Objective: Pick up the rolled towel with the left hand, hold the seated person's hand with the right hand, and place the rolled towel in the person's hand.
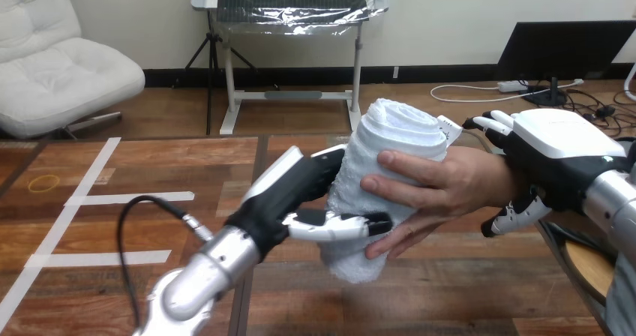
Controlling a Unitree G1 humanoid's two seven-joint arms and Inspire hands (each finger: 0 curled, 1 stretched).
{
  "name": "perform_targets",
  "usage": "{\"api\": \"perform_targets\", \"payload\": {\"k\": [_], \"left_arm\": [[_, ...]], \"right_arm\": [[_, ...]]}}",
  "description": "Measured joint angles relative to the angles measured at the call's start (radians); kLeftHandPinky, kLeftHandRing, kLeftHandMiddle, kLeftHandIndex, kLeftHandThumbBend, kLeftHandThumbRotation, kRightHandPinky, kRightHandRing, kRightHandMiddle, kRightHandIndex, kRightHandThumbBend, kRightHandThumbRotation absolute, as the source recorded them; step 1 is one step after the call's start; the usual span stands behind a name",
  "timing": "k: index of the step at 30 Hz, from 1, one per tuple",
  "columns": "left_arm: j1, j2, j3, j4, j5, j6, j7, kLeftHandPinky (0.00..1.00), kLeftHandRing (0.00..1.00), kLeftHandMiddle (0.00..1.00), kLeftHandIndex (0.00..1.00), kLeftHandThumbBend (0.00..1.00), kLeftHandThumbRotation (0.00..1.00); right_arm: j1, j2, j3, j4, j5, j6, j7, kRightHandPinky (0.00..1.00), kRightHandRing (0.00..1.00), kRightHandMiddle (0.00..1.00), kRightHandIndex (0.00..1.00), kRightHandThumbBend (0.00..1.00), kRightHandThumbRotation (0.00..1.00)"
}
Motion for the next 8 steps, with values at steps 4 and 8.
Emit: {"api": "perform_targets", "payload": {"k": [4, 8], "left_arm": [[0.022, 0.025, 0.019, -0.011, -0.024, -0.016, -0.017, 0.71, 0.77, 0.80, 0.81, 0.64, 0.27], [0.049, 0.053, 0.047, -0.022, -0.048, -0.028, -0.029, 0.71, 0.77, 0.80, 0.80, 0.64, 0.27]], "right_arm": [[0.018, -0.001, -0.014, -0.026, 0.007, 0.007, 0.013, 0.94, 1.00, 1.00, 0.94, 0.83, 0.09], [0.036, -0.002, -0.033, -0.050, 0.020, 0.016, 0.028, 0.95, 1.00, 1.00, 0.94, 0.83, 0.08]]}}
